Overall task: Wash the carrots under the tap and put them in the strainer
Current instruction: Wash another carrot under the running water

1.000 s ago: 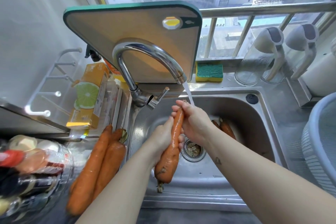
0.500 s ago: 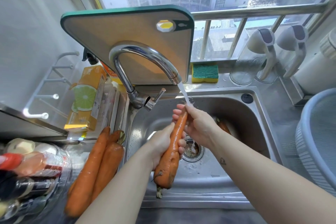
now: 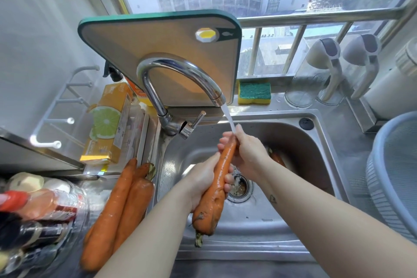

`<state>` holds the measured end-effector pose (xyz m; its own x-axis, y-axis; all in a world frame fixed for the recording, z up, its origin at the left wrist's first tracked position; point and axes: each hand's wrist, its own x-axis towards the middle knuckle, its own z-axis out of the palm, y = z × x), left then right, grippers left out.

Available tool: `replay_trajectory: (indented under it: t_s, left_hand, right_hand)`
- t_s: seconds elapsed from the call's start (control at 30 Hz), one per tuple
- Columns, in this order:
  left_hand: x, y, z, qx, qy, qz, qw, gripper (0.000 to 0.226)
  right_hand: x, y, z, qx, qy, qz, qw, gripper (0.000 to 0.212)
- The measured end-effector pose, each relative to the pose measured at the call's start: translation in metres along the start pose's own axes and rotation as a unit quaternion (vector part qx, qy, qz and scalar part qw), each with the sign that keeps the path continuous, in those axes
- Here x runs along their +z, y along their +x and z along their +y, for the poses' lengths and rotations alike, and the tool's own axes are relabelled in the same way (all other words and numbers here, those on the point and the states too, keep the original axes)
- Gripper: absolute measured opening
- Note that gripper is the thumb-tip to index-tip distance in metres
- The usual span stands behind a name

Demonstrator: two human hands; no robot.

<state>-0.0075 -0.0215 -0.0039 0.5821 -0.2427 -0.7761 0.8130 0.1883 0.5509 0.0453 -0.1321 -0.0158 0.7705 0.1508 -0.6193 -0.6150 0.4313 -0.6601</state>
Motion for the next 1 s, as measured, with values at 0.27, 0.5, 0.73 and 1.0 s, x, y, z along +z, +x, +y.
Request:
replay_trajectory:
  t_s: [0.27,0.5,0.73,1.0]
  left_hand:
    - [-0.008,-0.002,0.005,-0.033,-0.070,-0.028,0.997,0.044]
    - [-0.002,0.000,0.002,0.021,-0.056,-0.014,0.998,0.046]
    - [-0.003,0.001,-0.002,0.061,-0.022,-0.036,0.997,0.042]
    - [-0.017,0.011,0.004,0.090,-0.038,-0.037,0.995,0.033]
  right_hand:
    - [-0.010,-0.004,-0.006,0.018,0.021,-0.133,0.991,0.012]
    - [0.002,0.000,-0.005,-0.033,-0.075,-0.040,0.996,0.013]
    - [0.000,0.004,-0.010,0.014,-0.043,-0.020,0.999,0.040]
    - [-0.021,0.011,-0.012,0.029,-0.015,-0.129,0.991,0.024]
